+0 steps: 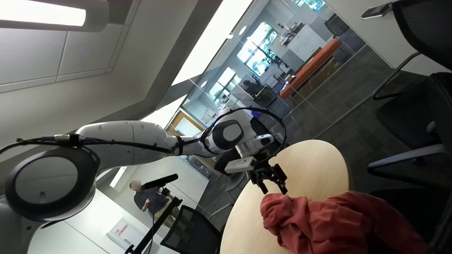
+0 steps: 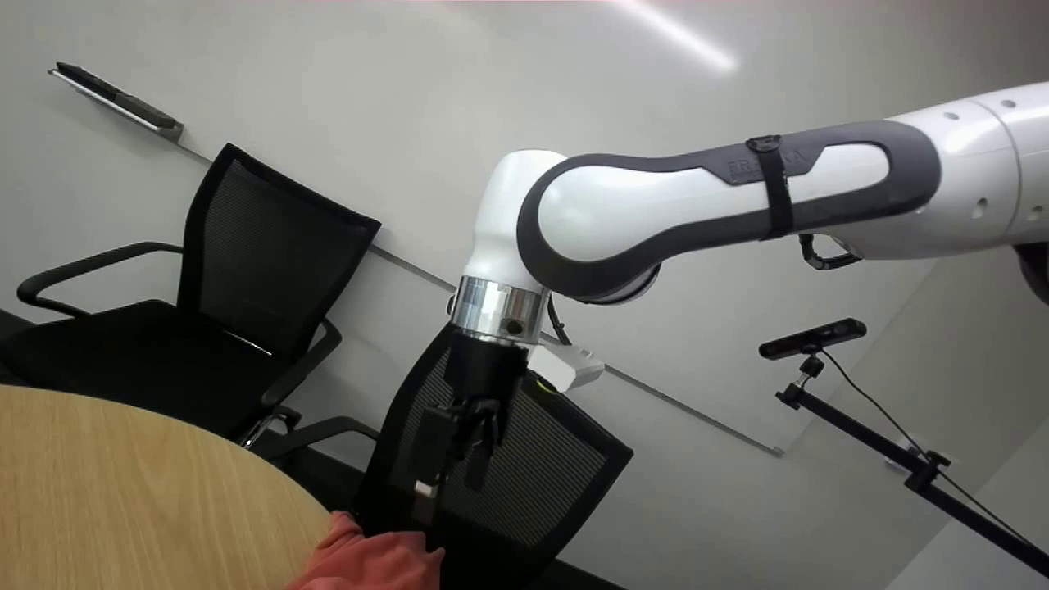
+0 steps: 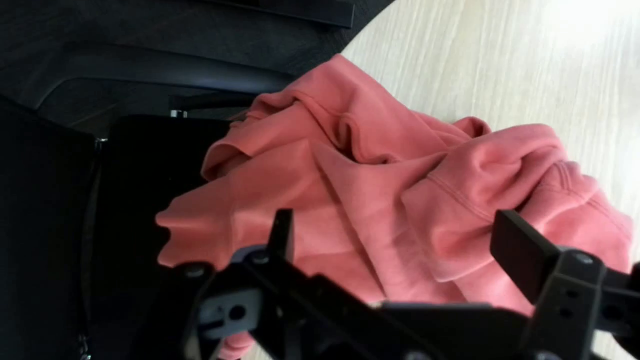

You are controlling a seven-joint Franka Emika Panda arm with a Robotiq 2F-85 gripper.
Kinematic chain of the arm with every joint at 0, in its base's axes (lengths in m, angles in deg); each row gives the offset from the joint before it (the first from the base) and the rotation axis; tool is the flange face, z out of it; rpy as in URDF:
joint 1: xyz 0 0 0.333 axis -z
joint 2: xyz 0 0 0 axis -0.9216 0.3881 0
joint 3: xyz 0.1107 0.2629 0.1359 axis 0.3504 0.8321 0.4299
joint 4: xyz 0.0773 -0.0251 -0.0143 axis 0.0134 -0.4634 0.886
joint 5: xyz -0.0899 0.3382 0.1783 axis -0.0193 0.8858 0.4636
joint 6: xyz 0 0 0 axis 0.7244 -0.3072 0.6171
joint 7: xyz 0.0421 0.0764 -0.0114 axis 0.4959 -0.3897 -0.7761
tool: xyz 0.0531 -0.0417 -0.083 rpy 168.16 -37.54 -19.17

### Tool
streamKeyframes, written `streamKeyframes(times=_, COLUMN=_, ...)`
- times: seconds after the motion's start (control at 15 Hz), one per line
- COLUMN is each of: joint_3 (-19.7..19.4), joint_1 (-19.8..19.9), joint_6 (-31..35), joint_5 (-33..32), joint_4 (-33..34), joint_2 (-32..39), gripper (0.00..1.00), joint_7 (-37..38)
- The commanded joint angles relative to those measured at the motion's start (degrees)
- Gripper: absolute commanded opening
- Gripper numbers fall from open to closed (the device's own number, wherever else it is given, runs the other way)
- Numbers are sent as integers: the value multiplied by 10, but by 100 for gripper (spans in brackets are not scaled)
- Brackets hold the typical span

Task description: Place the sweatshirt on the table

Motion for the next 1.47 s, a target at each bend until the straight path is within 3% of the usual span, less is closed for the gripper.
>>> streamKeyframes(times=0.0, joint_3=13, joint_1=50, joint_6=-17, joint_5=13, joint_4=19, joint_2=10, gripper=100, joint_7=-64)
streamKeyframes(times=0.13, joint_3=13, joint_1=67, joint_6=-18, joint_5=17, joint_4=21, joint_2=19, gripper=100, joint_7=-78)
streamKeyframes(times=0.53, joint_3=9, joint_1=65, joint_6=-2, joint_5=9, joint_4=8, joint_2=17, gripper=100, joint_7=-73)
streamKeyframes(times=1.13, joint_3=12, joint_1=79, joint_6=256, joint_5=80, joint_4=23, joint_2=105, gripper=100, joint_7=-4)
streamKeyframes(times=1.4, joint_3=13, joint_1=86, joint_6=279, joint_5=79, joint_4=21, joint_2=128, gripper=100, joint_7=16)
